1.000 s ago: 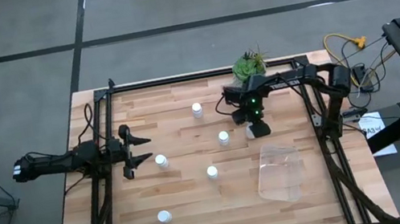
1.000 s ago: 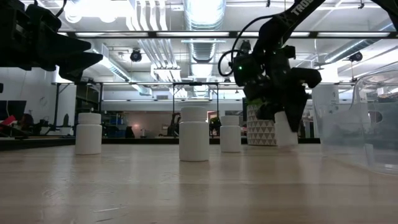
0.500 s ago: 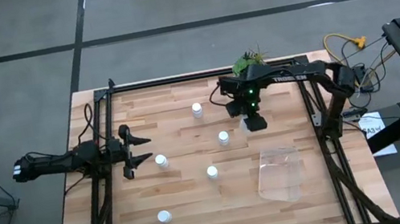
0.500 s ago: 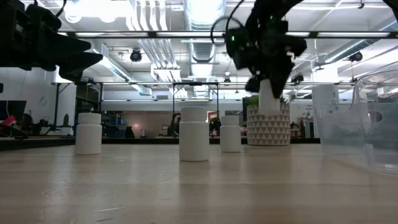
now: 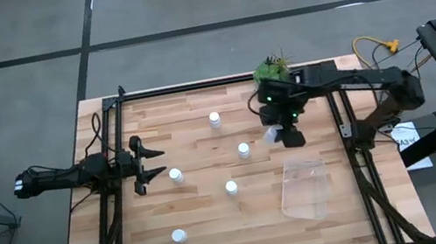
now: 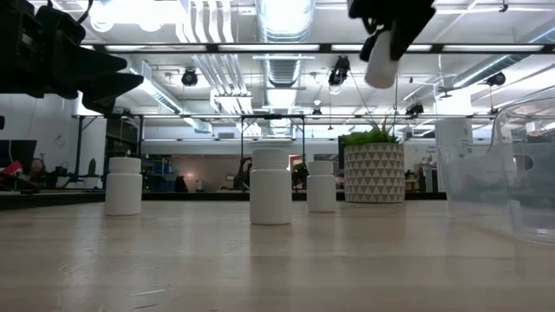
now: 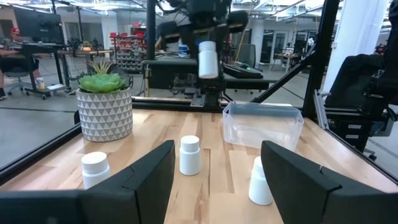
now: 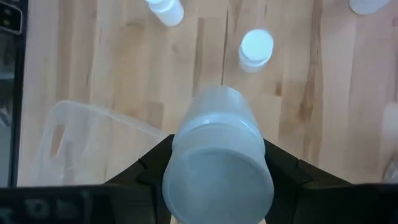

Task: Pick and place pill bottles into a basket
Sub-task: Put the white medicine bottle into the transparent bin

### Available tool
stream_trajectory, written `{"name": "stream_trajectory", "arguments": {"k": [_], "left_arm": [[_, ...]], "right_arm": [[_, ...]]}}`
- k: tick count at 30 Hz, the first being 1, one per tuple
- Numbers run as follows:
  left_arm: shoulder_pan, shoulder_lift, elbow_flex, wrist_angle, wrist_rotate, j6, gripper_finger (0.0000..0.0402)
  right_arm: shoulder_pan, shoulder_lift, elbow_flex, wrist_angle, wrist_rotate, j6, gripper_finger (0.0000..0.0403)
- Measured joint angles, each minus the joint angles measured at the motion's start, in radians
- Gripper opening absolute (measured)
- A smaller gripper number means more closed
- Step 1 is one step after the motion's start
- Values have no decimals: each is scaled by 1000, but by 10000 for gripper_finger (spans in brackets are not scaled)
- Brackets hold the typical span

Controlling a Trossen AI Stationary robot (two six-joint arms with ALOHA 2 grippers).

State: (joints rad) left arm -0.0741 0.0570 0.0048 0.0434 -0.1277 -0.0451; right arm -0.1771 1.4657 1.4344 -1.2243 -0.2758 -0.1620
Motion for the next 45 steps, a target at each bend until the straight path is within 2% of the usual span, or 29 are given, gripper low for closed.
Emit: {"name": "stream_trajectory", "arguments": {"k": [4, 13, 19, 25, 31, 38, 45], "left_arm": [[0, 1, 0, 0, 0, 0, 222], [0, 1, 0, 0, 0, 0, 222], [0, 1, 0, 0, 0, 0, 222], [0, 1, 0, 0, 0, 0, 221], [0, 1, 0, 0, 0, 0, 222], [0, 1, 0, 0, 0, 0, 222], [0, 1, 0, 0, 0, 0, 222]], "right_arm": [[66, -34, -1, -71, 43, 56, 156], [249, -50, -1, -134, 46, 230, 156], [338, -7, -12, -131, 138, 299, 156], [365, 38, -84, -101, 172, 352, 156], [383, 33, -222, 72, 146, 404, 156], [391, 32, -330, 118, 145, 443, 156], [391, 36, -438, 239, 145, 444, 156]]}}
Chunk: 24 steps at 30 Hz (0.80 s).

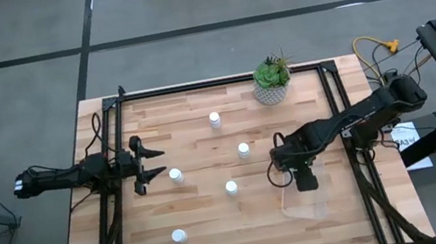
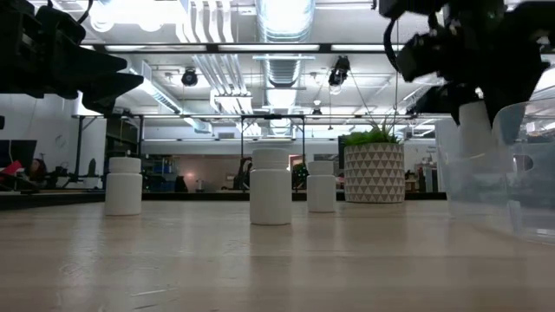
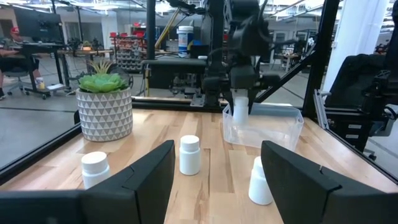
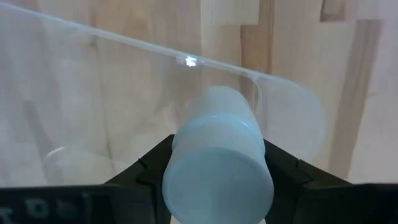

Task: Pick and place pill bottles into a basket
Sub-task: Put the white medicine bottle into the transparent bin

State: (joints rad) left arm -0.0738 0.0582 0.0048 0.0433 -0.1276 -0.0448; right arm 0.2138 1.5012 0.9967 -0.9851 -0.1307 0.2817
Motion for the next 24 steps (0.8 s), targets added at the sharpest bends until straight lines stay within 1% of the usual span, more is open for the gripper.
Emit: {"name": "stream_trajectory", "arguments": {"k": [4, 7, 21, 24], "left_arm": [[0, 0, 0, 0, 0, 0, 222], [0, 0, 0, 0, 0, 0, 222], [0, 2, 0, 0, 0, 0, 222], [0, 3, 0, 0, 0, 0, 222]], "right_arm": [[0, 6, -63, 78, 0, 26, 156], [0, 13, -87, 98, 1, 45, 155], [0, 90, -71, 114, 3, 24, 155], [0, 92, -71, 116, 24, 34, 155]]}}
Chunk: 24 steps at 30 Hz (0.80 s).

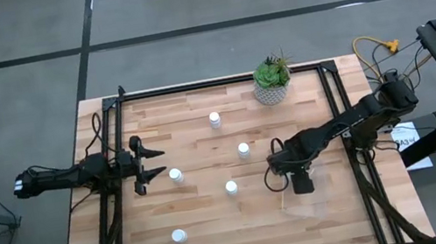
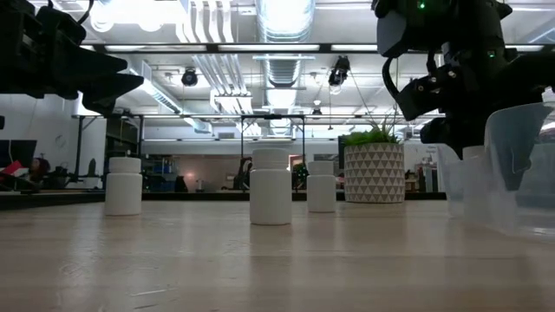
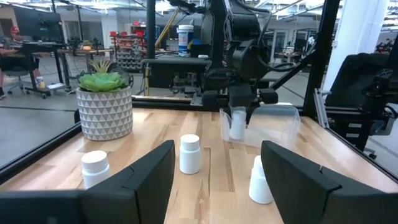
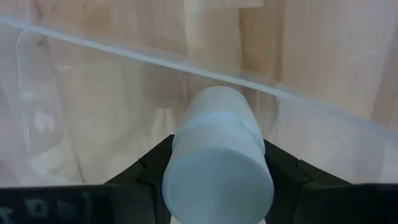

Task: Pick and place pill bottles into a basket
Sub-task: Put the white medicine bottle into the transparent bin

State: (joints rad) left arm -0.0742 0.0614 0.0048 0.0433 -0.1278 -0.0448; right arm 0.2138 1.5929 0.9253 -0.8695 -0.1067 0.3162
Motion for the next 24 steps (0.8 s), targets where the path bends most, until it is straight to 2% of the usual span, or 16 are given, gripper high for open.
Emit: {"name": "stream_trajectory", "arguments": {"k": [4, 9, 13, 20, 24], "left_arm": [[0, 1, 0, 0, 0, 0, 222], [0, 2, 0, 0, 0, 0, 222], [0, 1, 0, 0, 0, 0, 222], [0, 2, 0, 0, 0, 0, 222], [0, 1, 0, 0, 0, 0, 222]], "right_arm": [[0, -1, 0, 2, 29, 8, 165], [0, -1, 0, 2, 50, 34, 263], [0, -1, 0, 1, 51, 50, 305], [3, -1, 59, -30, 62, 44, 321], [5, -2, 124, -68, 128, 25, 315]]}}
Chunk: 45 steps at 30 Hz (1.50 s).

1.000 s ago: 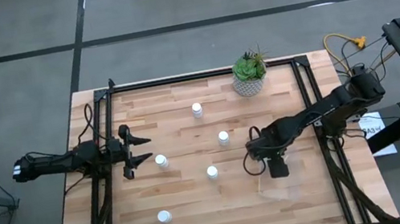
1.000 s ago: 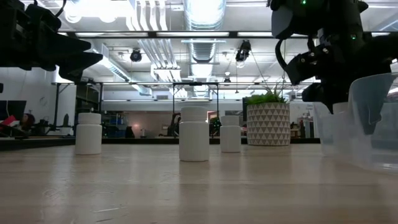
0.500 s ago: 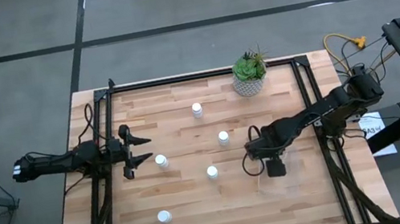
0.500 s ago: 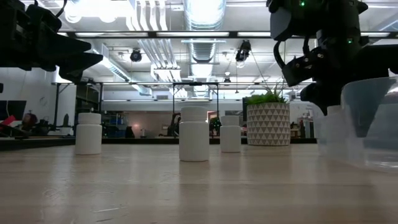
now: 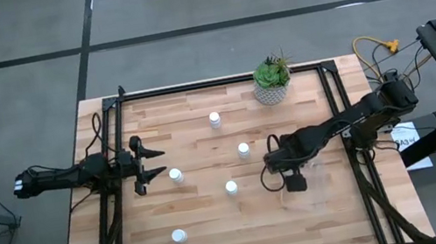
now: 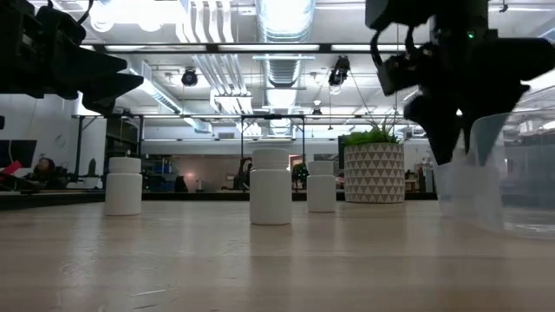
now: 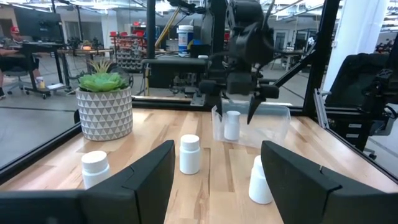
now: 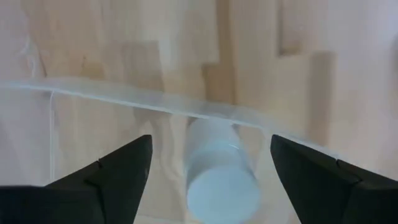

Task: Pick and place pill bottles into a basket
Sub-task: Put the white medicine bottle into the transparent bin

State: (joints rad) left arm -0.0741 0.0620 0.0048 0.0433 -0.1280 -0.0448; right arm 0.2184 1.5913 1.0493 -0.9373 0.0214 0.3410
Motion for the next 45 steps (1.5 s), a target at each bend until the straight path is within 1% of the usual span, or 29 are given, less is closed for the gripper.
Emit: {"name": "stream_trajectory", "arguments": {"k": [3, 6, 9, 16, 20, 24, 29, 32, 35, 37, 42, 45], "left_arm": [[0, 1, 0, 0, 0, 0, 222], [0, 1, 0, 0, 0, 0, 221], [0, 1, 0, 0, 0, 0, 222], [0, 1, 0, 0, 0, 0, 222], [0, 1, 0, 0, 0, 0, 222], [0, 1, 0, 0, 0, 0, 222], [0, 3, 0, 0, 0, 0, 222], [0, 1, 0, 0, 0, 0, 222], [0, 1, 0, 0, 0, 0, 222], [0, 1, 0, 0, 0, 0, 222], [0, 4, 0, 0, 0, 0, 222], [0, 4, 0, 0, 0, 0, 222]], "right_arm": [[5, -1, 44, -51, 55, -9, 307], [8, -1, 74, -87, 80, -17, 299], [10, -1, 89, -106, 93, -31, 293], [11, -3, 111, -205, 199, -1, 279], [11, -36, 138, -186, 199, -19, 270], [10, -86, 168, -111, 199, -81, 263], [-3, -131, 187, 38, 162, -164, 255], [-16, -132, 197, 125, 161, -173, 251], [-41, -118, 219, 174, 160, -170, 247], [-66, -97, 234, 170, 150, -161, 245], [-154, -44, 268, 168, 11, -113, 244], [-192, -21, 275, 166, -19, -119, 242]]}}
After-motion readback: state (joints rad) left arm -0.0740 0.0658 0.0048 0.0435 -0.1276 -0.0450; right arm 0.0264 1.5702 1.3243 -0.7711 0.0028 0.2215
